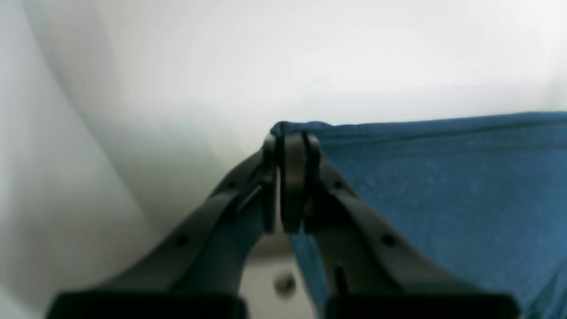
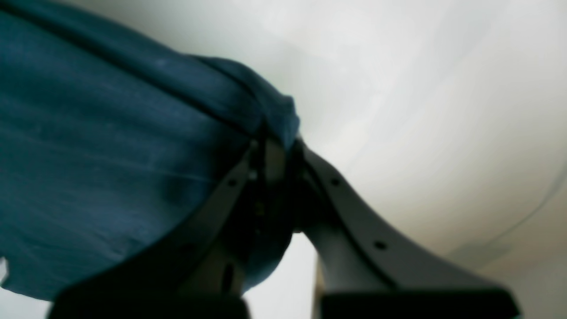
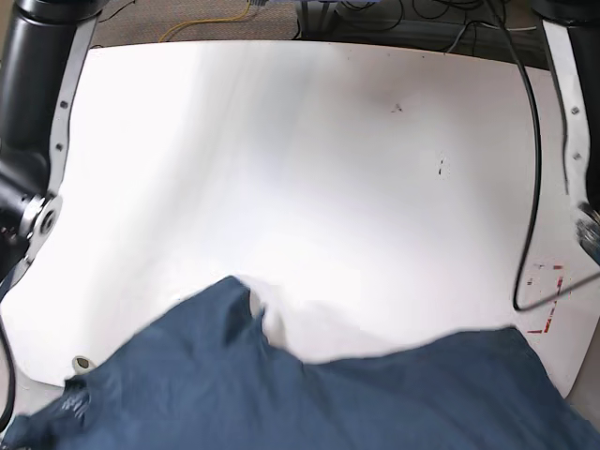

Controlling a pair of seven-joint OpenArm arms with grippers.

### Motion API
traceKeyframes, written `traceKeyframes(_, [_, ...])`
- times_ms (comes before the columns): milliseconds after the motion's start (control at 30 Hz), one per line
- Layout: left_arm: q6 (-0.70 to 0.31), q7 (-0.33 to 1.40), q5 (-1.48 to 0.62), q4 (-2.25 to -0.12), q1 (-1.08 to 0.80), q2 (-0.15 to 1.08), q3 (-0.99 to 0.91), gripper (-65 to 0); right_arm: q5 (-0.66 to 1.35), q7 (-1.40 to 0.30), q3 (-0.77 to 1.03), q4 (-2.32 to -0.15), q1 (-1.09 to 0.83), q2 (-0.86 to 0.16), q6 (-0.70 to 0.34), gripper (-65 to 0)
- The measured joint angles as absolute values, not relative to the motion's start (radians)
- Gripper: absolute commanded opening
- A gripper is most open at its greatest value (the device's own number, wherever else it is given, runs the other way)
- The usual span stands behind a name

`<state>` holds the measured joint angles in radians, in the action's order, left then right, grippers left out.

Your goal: Layout the t-shirt on the table in an organized manner, then fold the t-shirt properly

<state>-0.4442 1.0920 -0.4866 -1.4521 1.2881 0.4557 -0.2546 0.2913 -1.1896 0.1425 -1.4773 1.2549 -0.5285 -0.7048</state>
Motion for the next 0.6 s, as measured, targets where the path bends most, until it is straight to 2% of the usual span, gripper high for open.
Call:
traceKeyframes(267, [-0.445,1.081,-0.492,-1.396,1.412,0.461,-0.200,-65.0,0.293,-1.179,0.114,-1.473,1.372,-0.553,-0.706,-64.8])
traceKeyframes(600, [-0.448,1.087,-0.496,-1.464,1.275,0.459,-0.202,-65.0,0.300,-1.222,0.155,-1.495,1.263,-0.574,-0.704,-64.8])
